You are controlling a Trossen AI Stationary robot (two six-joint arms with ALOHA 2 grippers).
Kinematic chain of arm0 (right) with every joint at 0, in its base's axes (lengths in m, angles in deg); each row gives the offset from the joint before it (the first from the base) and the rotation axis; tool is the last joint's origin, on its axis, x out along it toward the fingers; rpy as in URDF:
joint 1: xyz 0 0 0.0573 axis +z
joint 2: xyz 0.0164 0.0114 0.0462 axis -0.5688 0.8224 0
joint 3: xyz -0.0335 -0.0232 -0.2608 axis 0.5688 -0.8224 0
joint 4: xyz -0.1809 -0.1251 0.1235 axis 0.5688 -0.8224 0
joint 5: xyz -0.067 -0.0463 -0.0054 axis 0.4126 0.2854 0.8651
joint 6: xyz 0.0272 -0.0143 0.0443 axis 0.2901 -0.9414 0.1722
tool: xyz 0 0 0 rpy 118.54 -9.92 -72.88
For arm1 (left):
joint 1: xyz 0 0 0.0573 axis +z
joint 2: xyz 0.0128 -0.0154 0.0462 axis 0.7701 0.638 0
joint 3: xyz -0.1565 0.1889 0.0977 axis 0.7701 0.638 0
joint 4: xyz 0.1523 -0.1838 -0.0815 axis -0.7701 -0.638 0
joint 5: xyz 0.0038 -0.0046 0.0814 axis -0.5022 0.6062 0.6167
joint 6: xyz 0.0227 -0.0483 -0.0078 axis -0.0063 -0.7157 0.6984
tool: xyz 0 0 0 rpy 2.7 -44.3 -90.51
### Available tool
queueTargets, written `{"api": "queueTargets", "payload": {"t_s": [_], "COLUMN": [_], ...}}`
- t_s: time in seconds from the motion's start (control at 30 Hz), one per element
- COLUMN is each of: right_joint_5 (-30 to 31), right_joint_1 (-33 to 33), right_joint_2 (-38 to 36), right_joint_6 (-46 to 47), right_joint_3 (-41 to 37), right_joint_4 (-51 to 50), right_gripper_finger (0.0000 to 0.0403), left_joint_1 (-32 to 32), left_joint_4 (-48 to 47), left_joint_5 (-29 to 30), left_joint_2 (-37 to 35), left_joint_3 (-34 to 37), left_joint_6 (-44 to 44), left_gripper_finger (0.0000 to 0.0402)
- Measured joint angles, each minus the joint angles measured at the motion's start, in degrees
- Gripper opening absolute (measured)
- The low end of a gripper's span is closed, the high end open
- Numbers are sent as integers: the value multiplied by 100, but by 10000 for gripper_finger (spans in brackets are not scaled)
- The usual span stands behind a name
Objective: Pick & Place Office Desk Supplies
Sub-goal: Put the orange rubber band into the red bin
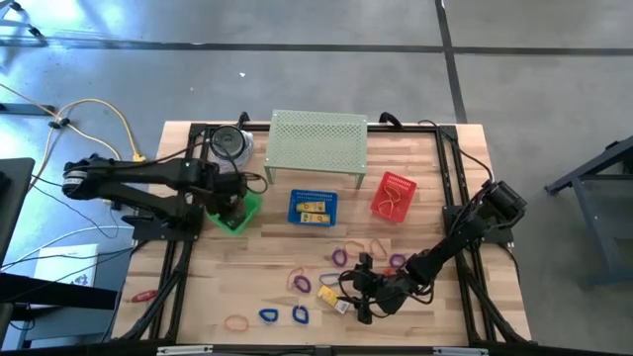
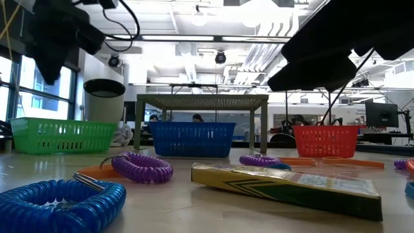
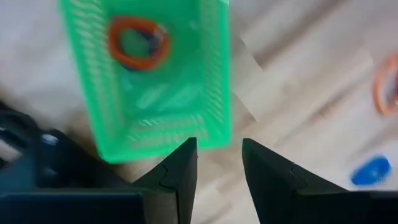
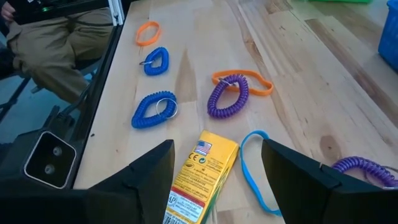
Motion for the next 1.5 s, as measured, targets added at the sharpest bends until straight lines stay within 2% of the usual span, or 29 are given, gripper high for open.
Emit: {"api": "queueTargets", "payload": {"t_s": [0.13,0.23,0.4,0.8,0.9,1.0,1.07,1.13,1.23,1.33,1.4,1.5], "right_joint_5": [0,0,0,-37,-37,-152,-485,-834,-1210,-1306,-1179,-821], "right_joint_1": [0,0,0,9,-46,-52,-29,19,63,67,81,127], "right_joint_2": [0,0,0,0,1,4,4,2,-71,-294,-475,-577], "right_joint_6": [-83,-83,-83,-83,-45,-277,-748,-1299,-1868,-2025,-2006,-1832], "right_joint_3": [0,0,0,0,-2,-2,-2,-2,9,205,499,1168], "right_joint_4": [10,13,28,26,116,741,1237,1724,2194,1915,1234,-401], "right_gripper_finger": [231,231,231,231,231,231,231,231,231,231,231,231], "left_joint_1": [-535,-922,-1634,-3667,-4173,-4660,-4938,-5134,-5258,-5252,-5202,-5084], "left_joint_4": [6,10,132,1440,1794,2100,2328,2606,3149,3739,4131,4557], "left_joint_5": [-93,-90,336,2721,3525,4558,5208,5588,5684,5532,5465,5374], "left_joint_2": [0,0,0,2,56,275,539,874,1368,1814,2032,2217], "left_joint_3": [0,0,0,2,2,4,4,6,9,9,9,9], "left_joint_6": [-484,-533,-856,-1713,-1733,-1732,-1732,-1690,-1372,-791,-388,79], "left_gripper_finger": [122,122,122,122,122,122,122,122,122,122,122,122]}}
